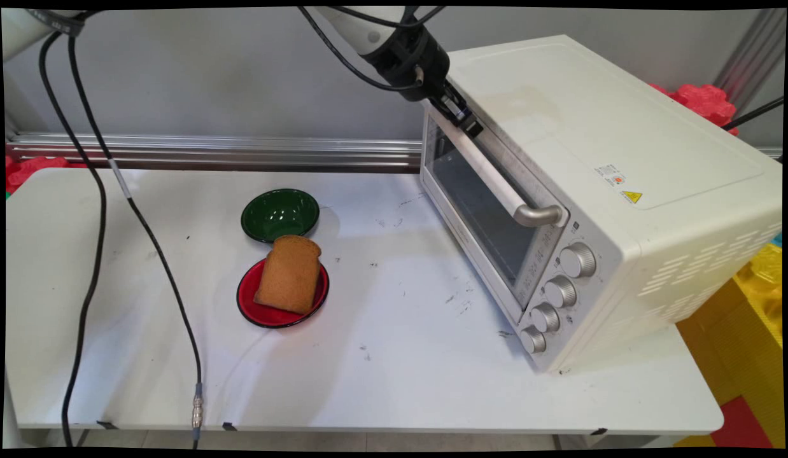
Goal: Open the oven
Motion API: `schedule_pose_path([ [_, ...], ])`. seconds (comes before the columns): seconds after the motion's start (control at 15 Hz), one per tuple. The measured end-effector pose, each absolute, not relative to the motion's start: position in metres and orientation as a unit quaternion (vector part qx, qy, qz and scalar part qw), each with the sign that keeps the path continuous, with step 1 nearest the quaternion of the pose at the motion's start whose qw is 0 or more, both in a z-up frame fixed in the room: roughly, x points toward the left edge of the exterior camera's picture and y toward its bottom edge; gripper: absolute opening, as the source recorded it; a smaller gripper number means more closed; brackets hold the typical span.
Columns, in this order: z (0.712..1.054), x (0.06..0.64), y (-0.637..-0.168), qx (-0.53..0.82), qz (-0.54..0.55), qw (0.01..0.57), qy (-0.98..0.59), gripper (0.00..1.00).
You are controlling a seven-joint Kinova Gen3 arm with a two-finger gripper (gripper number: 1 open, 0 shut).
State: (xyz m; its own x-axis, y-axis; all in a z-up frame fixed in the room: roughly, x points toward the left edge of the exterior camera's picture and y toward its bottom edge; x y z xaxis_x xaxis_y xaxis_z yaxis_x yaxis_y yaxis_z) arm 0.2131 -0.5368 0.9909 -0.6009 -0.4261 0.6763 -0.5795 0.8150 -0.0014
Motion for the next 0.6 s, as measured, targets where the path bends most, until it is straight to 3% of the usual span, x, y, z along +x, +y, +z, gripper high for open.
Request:
schedule_pose_path([
  [0.6, 0.978, 0.218, -0.528, 0.278, 0.103, 0.333, -0.895, 0.00],
])
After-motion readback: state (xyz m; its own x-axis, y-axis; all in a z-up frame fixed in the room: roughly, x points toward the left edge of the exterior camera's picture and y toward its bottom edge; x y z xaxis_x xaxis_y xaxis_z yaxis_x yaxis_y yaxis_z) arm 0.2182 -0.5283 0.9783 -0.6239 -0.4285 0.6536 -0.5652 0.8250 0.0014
